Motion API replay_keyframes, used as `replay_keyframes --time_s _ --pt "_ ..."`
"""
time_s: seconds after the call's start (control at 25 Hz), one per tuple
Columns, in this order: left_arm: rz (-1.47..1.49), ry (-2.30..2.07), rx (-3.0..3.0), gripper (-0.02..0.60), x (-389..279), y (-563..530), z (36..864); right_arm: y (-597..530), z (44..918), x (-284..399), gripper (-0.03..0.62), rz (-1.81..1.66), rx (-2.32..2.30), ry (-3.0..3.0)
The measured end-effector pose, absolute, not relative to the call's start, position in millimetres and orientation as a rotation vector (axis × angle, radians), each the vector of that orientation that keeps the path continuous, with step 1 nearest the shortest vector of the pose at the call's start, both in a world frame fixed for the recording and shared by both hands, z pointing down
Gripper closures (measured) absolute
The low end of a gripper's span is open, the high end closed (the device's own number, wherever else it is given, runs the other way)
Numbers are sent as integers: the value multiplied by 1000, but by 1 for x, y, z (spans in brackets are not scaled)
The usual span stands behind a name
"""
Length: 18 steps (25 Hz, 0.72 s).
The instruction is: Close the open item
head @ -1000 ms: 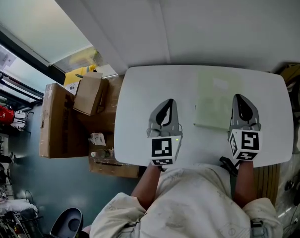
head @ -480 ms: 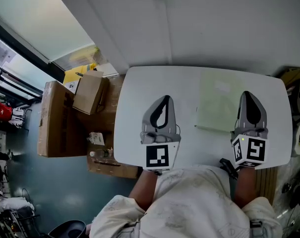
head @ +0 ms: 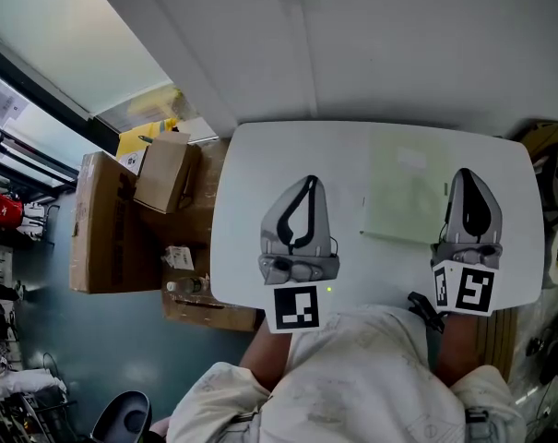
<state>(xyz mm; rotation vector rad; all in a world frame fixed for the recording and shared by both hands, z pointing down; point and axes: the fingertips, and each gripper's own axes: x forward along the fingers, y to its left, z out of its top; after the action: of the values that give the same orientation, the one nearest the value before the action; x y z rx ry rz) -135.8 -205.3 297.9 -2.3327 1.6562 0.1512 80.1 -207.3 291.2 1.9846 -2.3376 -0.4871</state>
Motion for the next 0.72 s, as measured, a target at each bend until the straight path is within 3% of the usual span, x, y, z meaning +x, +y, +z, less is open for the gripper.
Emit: replay_keyframes --time_s 0.72 --pt "126 1714 -2371 580 -138 -205 307 -207 305 72 592 -467 1903 -2366"
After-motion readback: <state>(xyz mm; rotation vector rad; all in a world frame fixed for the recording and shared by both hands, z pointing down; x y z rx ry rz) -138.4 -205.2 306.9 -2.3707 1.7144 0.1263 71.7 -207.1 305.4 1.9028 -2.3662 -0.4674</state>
